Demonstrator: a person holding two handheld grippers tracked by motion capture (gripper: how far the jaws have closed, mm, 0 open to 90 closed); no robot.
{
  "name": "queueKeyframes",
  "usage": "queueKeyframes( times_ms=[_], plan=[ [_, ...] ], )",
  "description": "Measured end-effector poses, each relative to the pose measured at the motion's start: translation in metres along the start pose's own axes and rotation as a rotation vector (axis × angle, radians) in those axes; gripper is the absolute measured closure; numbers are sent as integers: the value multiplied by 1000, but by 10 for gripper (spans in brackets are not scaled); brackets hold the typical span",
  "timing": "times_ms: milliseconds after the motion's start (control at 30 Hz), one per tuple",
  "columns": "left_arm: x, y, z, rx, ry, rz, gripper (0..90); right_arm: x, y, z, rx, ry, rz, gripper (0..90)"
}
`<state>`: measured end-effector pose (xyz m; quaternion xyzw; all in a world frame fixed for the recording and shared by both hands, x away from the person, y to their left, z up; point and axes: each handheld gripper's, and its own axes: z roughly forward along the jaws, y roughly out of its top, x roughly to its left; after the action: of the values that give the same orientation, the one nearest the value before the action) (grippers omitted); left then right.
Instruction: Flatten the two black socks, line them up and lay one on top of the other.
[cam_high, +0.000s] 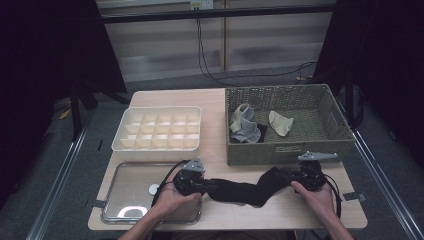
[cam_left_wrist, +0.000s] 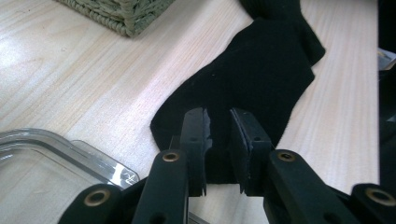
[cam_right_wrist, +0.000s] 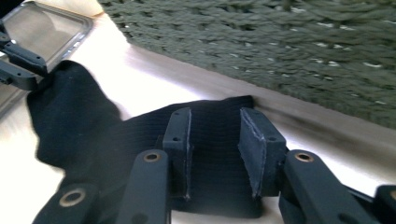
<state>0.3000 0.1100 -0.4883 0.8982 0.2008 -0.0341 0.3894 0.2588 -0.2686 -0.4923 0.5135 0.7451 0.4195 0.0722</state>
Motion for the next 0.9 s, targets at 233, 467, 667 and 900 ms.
queueKeyframes(
  times_ms=[233, 467, 667, 900],
  plan=[
    [-3, -6, 3, 22, -8, 6, 737, -5, -2, 9, 41, -51, -20, 603],
    [-9, -10, 0, 36, -26, 15, 749, -4, -5, 3, 35, -67, -23, 867],
    [-17, -12, -1, 46, -37, 39, 746, -8, -11, -16, 10, -100, 12, 885],
    [-15, -8, -8, -9, -37, 26, 729, -3, -12, -18, -10, -89, 2, 777]
  ],
)
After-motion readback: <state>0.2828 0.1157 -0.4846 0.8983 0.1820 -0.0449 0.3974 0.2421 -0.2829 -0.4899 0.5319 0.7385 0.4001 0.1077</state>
